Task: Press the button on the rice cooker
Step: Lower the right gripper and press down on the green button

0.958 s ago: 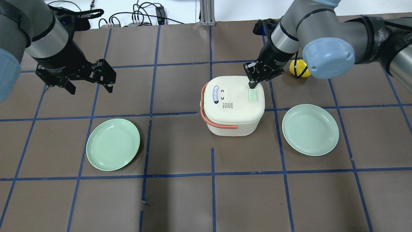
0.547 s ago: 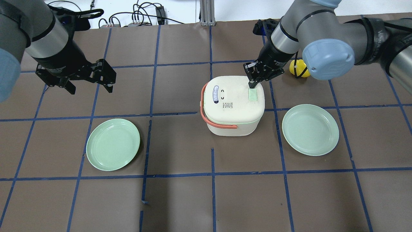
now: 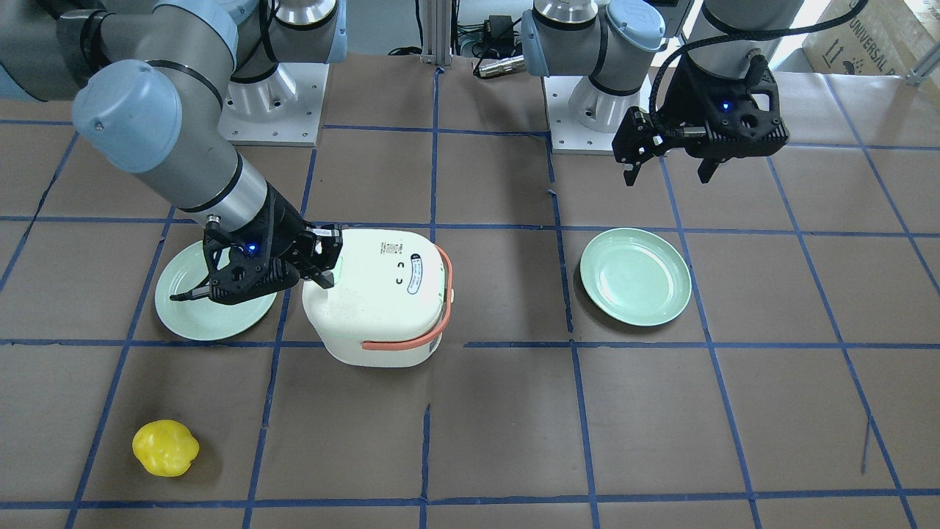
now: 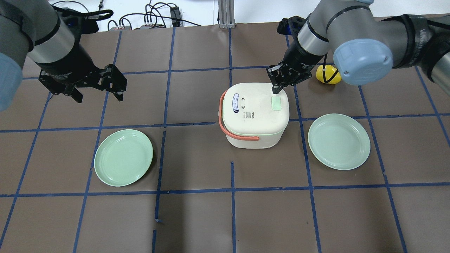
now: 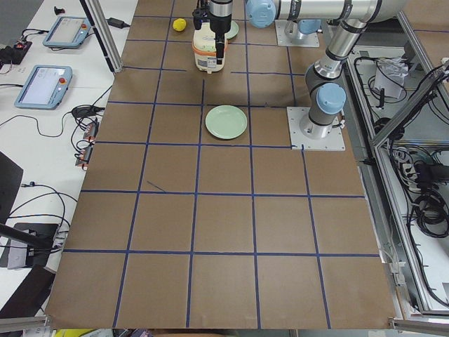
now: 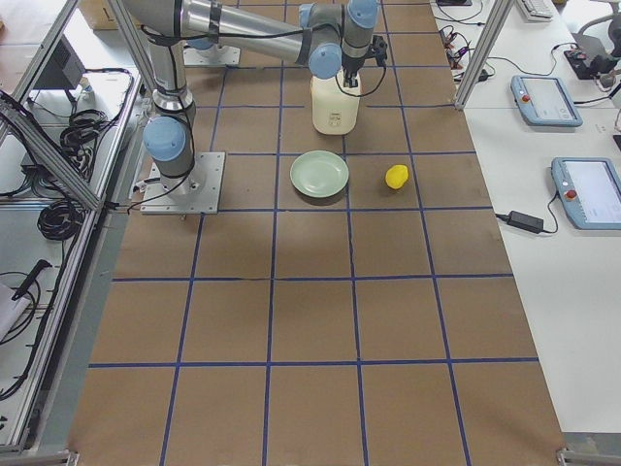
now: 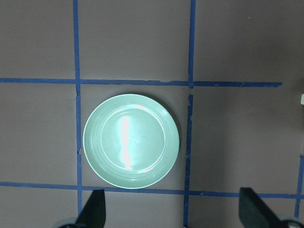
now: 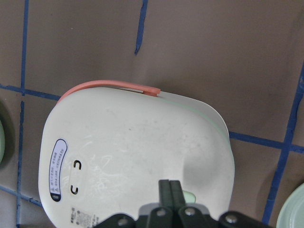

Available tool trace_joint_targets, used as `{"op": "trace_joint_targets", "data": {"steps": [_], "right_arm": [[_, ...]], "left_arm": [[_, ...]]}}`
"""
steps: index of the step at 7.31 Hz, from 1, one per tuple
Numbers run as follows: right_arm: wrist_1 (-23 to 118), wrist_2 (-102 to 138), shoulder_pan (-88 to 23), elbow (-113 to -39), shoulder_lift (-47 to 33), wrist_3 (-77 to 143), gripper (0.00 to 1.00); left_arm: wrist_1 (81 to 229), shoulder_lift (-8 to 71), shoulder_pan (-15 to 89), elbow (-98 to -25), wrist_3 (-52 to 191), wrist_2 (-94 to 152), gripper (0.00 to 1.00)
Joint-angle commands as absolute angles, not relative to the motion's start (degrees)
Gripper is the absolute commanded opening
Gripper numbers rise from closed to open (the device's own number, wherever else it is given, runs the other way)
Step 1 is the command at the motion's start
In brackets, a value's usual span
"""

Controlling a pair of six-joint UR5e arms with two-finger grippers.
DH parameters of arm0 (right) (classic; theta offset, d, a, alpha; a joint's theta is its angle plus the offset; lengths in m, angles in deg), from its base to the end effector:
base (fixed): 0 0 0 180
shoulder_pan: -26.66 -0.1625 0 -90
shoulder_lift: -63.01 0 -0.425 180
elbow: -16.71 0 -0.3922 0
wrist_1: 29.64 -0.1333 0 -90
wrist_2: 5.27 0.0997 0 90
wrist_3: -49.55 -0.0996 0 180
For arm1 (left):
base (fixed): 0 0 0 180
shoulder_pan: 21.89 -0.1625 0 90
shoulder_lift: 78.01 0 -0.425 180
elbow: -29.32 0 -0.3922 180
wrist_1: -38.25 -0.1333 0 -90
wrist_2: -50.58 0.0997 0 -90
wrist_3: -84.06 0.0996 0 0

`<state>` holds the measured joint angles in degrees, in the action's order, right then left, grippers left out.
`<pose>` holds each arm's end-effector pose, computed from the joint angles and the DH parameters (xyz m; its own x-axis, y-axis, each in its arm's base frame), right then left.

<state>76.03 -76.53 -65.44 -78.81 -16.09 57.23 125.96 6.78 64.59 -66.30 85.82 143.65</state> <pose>0.1855 -0.5486 0.3734 -0.9331 -0.1638 -0.3201 -0.1628 0.9862 -0.0300 -0.0997 -0.4635 0.4868 -0.9980 -0.0324 -0.0545 -0.0307 0.9990 -0.0311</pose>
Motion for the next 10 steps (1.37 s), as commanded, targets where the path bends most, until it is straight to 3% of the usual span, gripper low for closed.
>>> {"op": "trace_joint_targets", "data": {"steps": [1,10], "right_arm": [[74.95,-76.55,-65.45,-79.35,-17.23,57.46,0.09],[78.29,-76.28,-65.28,-81.82,-16.27,57.37,0.09]], "left_arm": [[125.96,6.81,64.59,-66.30,85.82,143.65,1.00],[125.96,6.81,64.59,-66.30,85.82,143.65,1.00]]}}
